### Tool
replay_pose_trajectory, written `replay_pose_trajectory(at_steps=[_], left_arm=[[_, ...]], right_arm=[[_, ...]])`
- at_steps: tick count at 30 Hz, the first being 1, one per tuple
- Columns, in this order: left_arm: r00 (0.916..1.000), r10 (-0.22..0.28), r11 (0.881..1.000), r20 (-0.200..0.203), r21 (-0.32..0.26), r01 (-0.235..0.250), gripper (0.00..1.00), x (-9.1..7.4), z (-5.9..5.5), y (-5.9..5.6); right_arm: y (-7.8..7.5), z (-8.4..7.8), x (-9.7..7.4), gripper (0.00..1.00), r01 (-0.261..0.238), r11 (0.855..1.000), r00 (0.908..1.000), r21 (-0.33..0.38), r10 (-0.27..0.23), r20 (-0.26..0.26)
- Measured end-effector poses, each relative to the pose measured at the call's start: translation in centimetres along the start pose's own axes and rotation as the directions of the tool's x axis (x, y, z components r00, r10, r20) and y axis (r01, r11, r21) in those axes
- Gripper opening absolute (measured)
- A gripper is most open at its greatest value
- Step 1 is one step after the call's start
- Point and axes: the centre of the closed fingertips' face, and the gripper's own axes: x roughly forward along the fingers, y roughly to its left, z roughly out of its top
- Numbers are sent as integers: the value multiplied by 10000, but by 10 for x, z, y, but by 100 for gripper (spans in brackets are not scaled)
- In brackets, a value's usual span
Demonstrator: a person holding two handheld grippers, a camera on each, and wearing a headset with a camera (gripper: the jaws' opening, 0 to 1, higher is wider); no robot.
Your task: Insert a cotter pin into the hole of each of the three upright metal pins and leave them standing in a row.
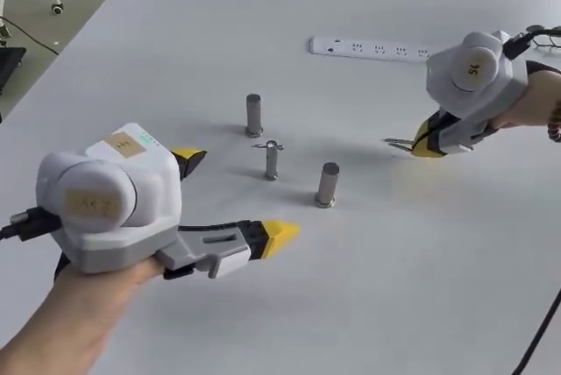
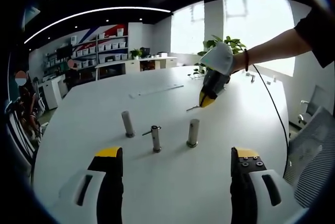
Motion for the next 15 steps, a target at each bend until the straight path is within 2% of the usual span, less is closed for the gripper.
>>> replay_pose_trajectory(at_steps=[7,10,15], left_arm=[[9998,-201,9994,67,278,199,76,-1,8,-8],[9994,-319,9990,-163,320,324,68,-2,6,-11],[9986,-470,9985,-233,269,476,61,-3,7,-15]], right_arm=[[11,21,-21,0,359,9970,9973,-691,-313,666],[18,28,-28,0,466,9940,9958,-990,-385,826],[31,42,-38,0,666,9854,9927,-1564,-497,1096]])
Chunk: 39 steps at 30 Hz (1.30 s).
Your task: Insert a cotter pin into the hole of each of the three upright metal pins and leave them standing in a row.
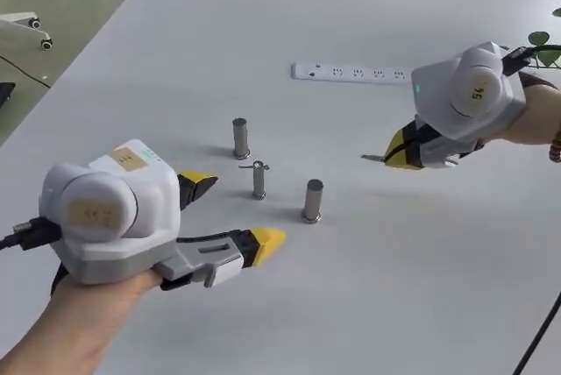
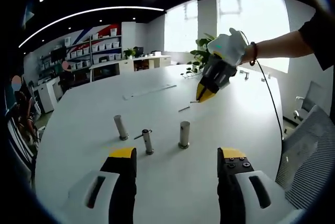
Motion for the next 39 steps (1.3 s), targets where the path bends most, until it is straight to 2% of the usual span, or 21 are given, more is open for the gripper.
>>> replay_pose_trajectory(at_steps=[4,7,11,13,17,18,25,32,35,39], left_arm=[[9999,-139,9999,-43,13,139,55,1,3,-3],[9992,-388,9990,7,-233,388,52,3,8,-8],[9969,-737,9956,263,-561,750,50,7,19,-18],[9964,-830,9944,172,-643,839,47,11,20,-21],[9942,-1043,9930,-267,-593,1025,39,17,17,-27],[9937,-1077,9925,-312,-615,1056,37,18,17,-28],[9896,-1396,9833,-355,-1228,1343,32,24,19,-33],[9861,-1652,9594,-173,-2345,1566,27,29,24,-34],[9838,-1795,9411,-16,-2916,1712,25,31,27,-36],[9801,-1972,9222,235,-3348,1936,21,34,32,-41]], right_arm=[[8,15,-6,0,93,9993,9997,-363,-84,245],[17,27,-9,0,70,9977,9993,-681,-44,384],[23,34,-11,0,73,9938,9994,-1109,-34,350],[26,40,-13,0,59,9932,9989,-1167,-5,466],[31,49,-16,0,190,9901,9978,-1394,-100,652],[28,47,-15,0,170,9900,9978,-1403,-77,665],[34,60,-20,0,305,9825,9962,-1836,-149,858],[42,69,-21,0,352,9754,9952,-2178,-143,966],[43,73,-22,0,397,9735,9944,-2254,-163,1048],[44,76,-22,0,419,9732,9935,-2259,-166,1128]])
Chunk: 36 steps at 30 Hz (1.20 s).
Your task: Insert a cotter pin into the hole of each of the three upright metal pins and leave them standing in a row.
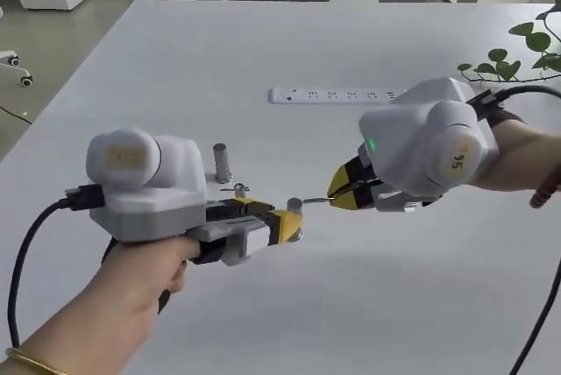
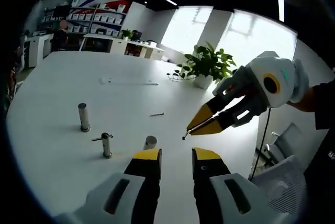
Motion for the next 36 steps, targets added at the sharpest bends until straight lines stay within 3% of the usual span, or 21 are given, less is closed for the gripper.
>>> replay_pose_trajectory(at_steps=[18,33,36], left_arm=[[9992,-347,9938,211,-1051,367,8,10,-1,-10],[9975,-621,9860,349,-1528,668,1,12,-2,-14],[9974,-612,9885,384,-1360,659,1,12,-1,-13]], right_arm=[[7,11,3,0,-36,10000,9995,-42,37,304],[7,13,5,0,-81,9999,9994,-60,83,339],[7,13,5,0,-62,9999,9994,-81,64,336]])
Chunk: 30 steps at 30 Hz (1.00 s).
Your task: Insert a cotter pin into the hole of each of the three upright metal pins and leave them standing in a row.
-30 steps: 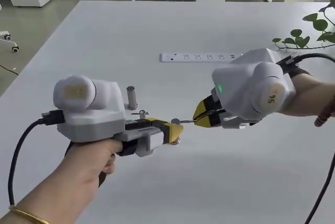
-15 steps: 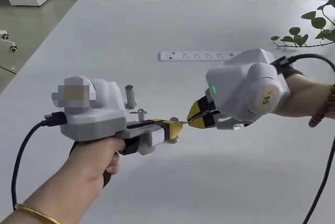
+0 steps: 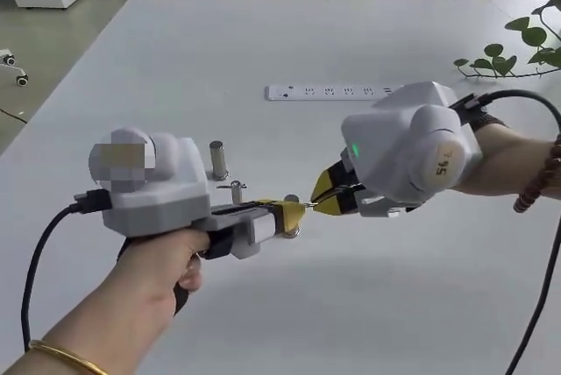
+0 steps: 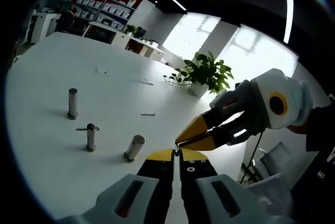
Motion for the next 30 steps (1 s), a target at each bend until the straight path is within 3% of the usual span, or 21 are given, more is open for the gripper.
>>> replay_pose_trajectory(at_steps=[8,14,20,23,25,26,27,30], left_arm=[[10000,-21,9990,88,444,17,0,0,2,-1],[10000,44,9955,0,949,-44,0,-2,0,3],[9995,202,9862,-231,1645,-161,0,-6,-5,10],[9989,301,9755,-371,2190,-213,0,-8,-8,11],[9988,258,9687,-425,2479,-145,0,-8,-9,10],[9987,253,9647,-441,2629,-128,0,-9,-9,10],[9982,268,9584,-542,2852,-102,0,-10,-11,10],[9978,242,9468,-610,3217,-34,0,-11,-13,11]], right_arm=[[-1,0,0,0,90,9998,9999,164,-92,109],[0,-1,-1,0,-207,9869,9987,1598,129,498],[-2,-6,-1,1,-626,9393,9937,3373,273,1083],[0,-8,-2,3,-854,9088,9918,4085,386,1216],[3,-8,-3,5,-1117,8810,9885,4598,511,1424],[3,-7,-3,5,-1229,8738,9860,4706,537,1577],[1,-10,-4,6,-1416,8545,9821,4998,580,1790],[1,-13,-4,7,-1699,8229,9751,5422,607,2134]])
